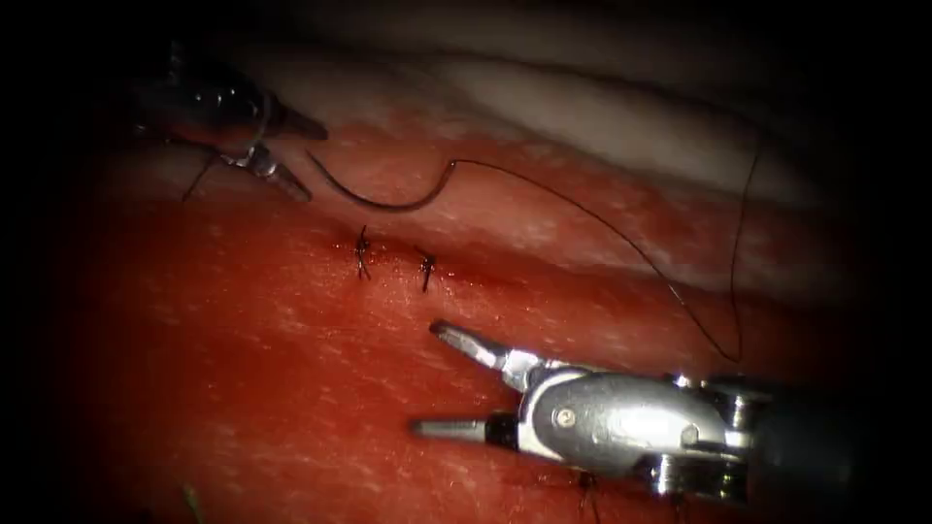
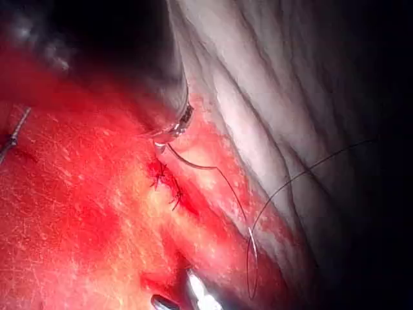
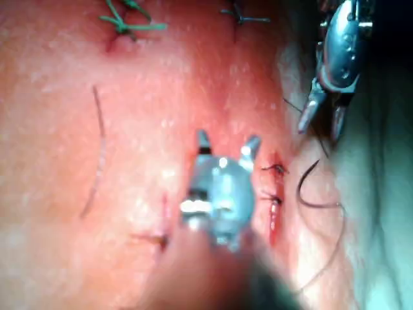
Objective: Wound Closure
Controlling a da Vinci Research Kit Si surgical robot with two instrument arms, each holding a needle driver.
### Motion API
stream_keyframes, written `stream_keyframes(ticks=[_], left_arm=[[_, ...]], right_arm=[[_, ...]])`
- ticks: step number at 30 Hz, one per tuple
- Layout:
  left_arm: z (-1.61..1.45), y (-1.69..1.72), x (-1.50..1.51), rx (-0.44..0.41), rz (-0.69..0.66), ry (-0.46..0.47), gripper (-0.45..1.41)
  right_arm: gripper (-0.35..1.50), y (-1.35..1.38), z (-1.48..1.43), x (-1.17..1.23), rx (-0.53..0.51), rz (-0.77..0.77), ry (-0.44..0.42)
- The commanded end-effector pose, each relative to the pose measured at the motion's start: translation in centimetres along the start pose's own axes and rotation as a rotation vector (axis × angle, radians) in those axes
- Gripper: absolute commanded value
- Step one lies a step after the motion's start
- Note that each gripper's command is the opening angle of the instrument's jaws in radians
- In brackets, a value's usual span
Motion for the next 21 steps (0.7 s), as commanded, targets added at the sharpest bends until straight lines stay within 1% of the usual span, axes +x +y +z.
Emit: stream_keyframes(ticks=[1, 4, 7, 8, 12, 13, 17, 21], left_arm=[[0.13, -0.04, -0.01, -0.017, 0.002, 0.005, 0.63], [0.25, -0.17, -0.02, -0.061, 0.011, 0.031, 0.63], [0.35, -0.21, -0.04, -0.104, 0.025, 0.029, 0.63], [0.41, -0.21, -0.05, -0.131, 0.033, 0.012, 0.63], [0.58, -0.24, -0.08, -0.184, 0.055, -0.055, 0.63], [0.66, -0.25, -0.12, -0.212, 0.055, -0.076, 0.62], [0.79, -0.26, -0.18, -0.251, 0.040, -0.121, 0.62], [0.89, -0.37, -0.23, -0.271, -0.005, -0.128, 0.60]], right_arm=[[1.31, 0.00, 0.09, 0.01, 0.000, -0.001, 0.004], [1.31, 0.00, 0.09, 0.01, 0.000, -0.001, 0.004], [1.31, 0.00, 0.09, 0.01, 0.000, -0.001, 0.004], [1.31, -0.01, 0.09, 0.01, 0.001, -0.001, 0.004], [1.31, -0.01, 0.08, 0.02, 0.001, -0.001, 0.004], [1.31, -0.01, 0.08, 0.02, 0.001, -0.001, 0.004], [1.31, -0.01, 0.09, 0.02, 0.001, -0.001, 0.004], [1.31, -0.02, 0.10, 0.02, 0.000, -0.001, 0.004]])
